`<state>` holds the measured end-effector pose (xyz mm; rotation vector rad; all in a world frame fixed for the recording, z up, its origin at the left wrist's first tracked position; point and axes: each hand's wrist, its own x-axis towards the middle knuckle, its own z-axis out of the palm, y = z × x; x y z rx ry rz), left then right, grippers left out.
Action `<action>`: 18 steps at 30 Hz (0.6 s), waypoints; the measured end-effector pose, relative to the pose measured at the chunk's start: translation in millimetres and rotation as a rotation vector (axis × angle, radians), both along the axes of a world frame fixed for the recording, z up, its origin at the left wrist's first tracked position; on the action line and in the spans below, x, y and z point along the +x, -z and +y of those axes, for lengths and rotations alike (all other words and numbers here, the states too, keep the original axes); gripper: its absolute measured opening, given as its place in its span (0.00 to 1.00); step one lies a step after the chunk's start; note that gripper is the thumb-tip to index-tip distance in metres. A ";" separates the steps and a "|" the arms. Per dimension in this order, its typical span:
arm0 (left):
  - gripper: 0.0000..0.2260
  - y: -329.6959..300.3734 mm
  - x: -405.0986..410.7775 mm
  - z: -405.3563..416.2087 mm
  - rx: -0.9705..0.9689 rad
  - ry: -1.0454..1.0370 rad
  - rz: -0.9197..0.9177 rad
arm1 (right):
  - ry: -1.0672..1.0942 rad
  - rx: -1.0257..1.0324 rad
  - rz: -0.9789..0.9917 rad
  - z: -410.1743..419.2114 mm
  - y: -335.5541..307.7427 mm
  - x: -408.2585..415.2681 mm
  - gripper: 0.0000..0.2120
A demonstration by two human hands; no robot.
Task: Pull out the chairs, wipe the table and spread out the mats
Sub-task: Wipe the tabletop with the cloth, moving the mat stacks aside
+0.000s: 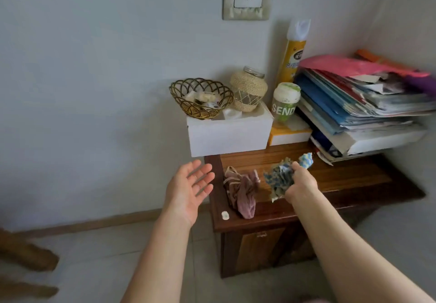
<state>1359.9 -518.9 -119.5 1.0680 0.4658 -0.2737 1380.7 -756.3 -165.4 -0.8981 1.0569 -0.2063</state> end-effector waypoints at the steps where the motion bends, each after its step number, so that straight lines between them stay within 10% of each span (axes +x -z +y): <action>1: 0.10 0.4 3.7 -6.6 0.002 -0.019 0.008 | 0.000 -0.009 0.020 -2.9 4.6 6.1 0.18; 8: 0.11 -4.1 12.5 -34.5 0.012 -0.109 0.005 | -0.240 -0.184 0.143 -11.3 15.6 30.1 0.17; 18: 0.13 -51.4 -0.2 -17.1 -0.031 -0.248 -0.189 | -0.508 -0.163 -0.412 40.1 -87.2 23.7 0.12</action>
